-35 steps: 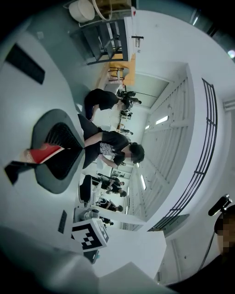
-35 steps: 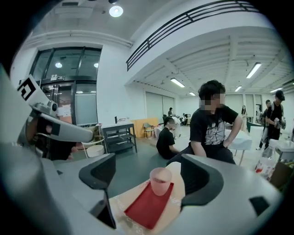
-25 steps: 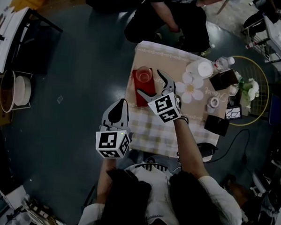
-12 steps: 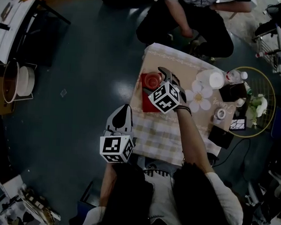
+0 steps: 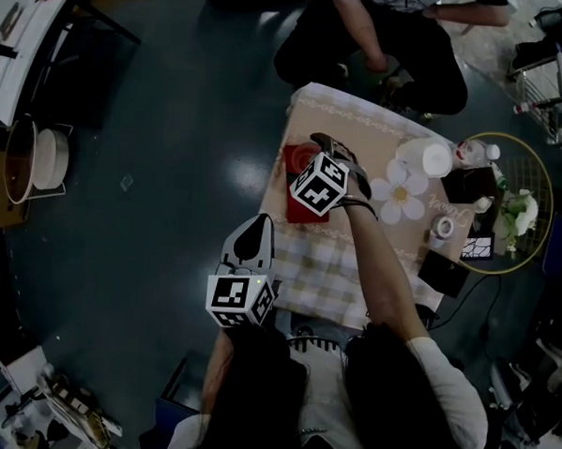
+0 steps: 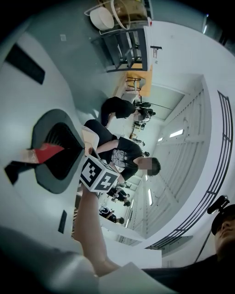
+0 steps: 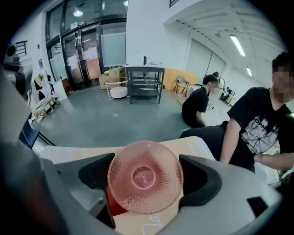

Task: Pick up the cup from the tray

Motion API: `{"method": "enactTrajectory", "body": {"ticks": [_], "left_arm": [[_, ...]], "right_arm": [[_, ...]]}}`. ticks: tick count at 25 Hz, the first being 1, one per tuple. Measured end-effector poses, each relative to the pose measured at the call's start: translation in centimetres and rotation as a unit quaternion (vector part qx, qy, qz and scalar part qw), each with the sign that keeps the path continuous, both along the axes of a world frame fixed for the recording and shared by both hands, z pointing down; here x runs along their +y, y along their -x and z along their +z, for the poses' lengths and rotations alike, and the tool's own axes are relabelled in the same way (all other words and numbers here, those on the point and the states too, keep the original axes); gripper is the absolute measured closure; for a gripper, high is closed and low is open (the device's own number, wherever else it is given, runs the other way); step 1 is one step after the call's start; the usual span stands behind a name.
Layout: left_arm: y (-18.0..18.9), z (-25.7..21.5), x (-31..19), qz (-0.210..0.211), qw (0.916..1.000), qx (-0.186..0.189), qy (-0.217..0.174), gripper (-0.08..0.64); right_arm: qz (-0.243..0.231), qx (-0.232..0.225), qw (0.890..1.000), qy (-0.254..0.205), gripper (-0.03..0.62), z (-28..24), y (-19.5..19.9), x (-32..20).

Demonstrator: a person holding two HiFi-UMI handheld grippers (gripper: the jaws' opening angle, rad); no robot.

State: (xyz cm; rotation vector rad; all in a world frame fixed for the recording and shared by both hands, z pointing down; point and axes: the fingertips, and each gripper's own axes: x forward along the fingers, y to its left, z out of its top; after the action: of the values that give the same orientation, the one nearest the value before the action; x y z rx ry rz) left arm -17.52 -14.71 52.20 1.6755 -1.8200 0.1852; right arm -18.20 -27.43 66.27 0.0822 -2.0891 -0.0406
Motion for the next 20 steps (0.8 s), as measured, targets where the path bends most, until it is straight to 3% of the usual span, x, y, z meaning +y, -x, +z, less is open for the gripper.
{"method": "enactTrajectory", "body": {"ticks": [3,7,20], "left_arm": [[-0.1,0.1,0.2,-0.002,0.9999,0.011,0.011,0.552],[0.8,0.0,0.1,-0.022,0.9994,0.027,-0.007,0.552],[1.1,-0.2,0.6,-0.020,0.9994,0.026,-0.006,0.552]], "right_arm": [[-0.010,0.016,1.000,-0.001,0.176,0.4,-0.2,0.0],[-0.008,0.021,1.000,-0.002,0.184,0.4,-0.1,-0.2],[-0.004,0.011,1.000,-0.013,0.186,-1.8,-1.6,1.6]]}}
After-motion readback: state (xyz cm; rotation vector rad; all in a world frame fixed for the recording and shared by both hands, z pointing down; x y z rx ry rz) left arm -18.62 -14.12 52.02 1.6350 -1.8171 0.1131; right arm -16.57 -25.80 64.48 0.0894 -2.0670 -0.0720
